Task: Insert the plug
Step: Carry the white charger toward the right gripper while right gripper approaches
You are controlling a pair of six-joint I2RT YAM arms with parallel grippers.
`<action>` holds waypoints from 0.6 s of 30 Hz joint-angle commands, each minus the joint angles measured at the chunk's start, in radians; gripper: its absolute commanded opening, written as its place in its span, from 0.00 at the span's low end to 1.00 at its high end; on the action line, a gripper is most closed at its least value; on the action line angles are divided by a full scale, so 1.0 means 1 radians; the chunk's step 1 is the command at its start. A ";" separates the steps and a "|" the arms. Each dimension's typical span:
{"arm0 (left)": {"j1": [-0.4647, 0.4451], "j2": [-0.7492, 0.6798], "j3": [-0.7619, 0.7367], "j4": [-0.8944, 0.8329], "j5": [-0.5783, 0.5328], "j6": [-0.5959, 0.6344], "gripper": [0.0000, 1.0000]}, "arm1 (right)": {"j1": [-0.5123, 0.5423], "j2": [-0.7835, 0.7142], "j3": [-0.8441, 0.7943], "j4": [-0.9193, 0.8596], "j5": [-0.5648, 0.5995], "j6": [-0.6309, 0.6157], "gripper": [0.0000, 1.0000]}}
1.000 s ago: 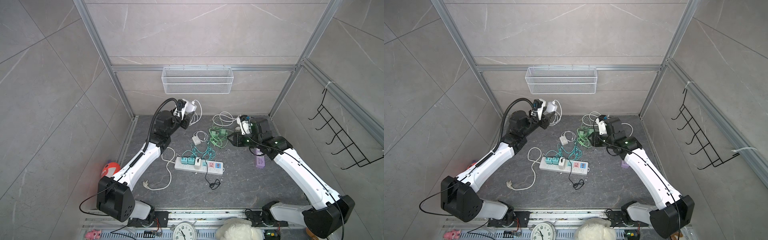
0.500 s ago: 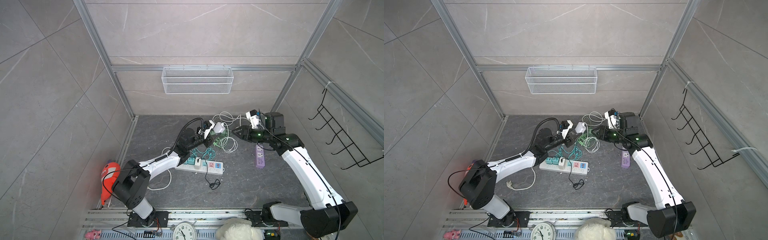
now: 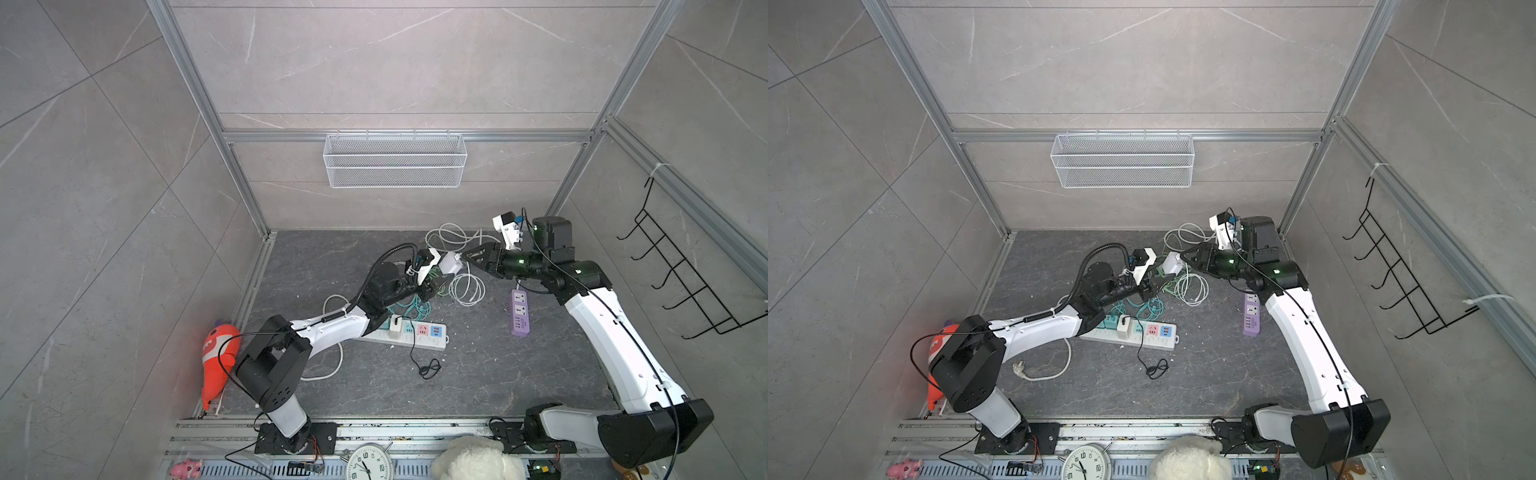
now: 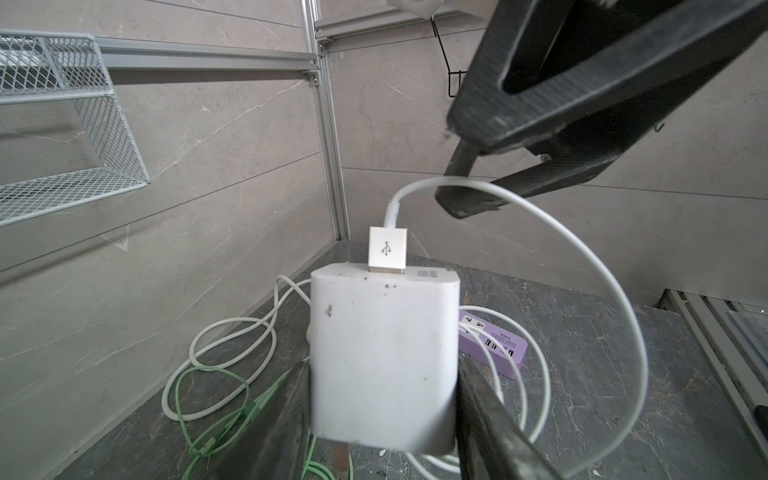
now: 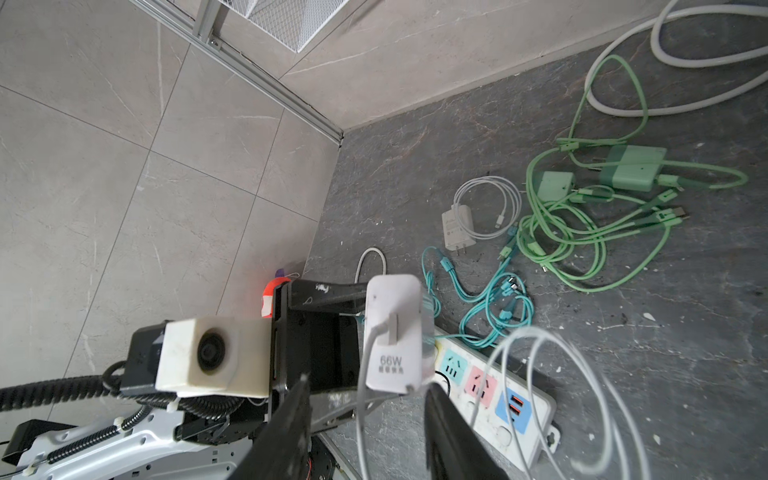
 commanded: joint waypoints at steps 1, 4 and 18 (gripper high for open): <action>-0.011 -0.021 0.027 0.096 0.033 -0.005 0.17 | -0.004 0.008 0.037 -0.049 0.013 -0.031 0.47; -0.017 -0.029 0.024 0.096 0.033 -0.001 0.17 | -0.002 0.017 0.044 -0.073 0.026 -0.043 0.47; -0.036 -0.027 0.035 0.074 0.030 0.010 0.17 | 0.070 0.069 0.081 -0.129 0.091 -0.095 0.48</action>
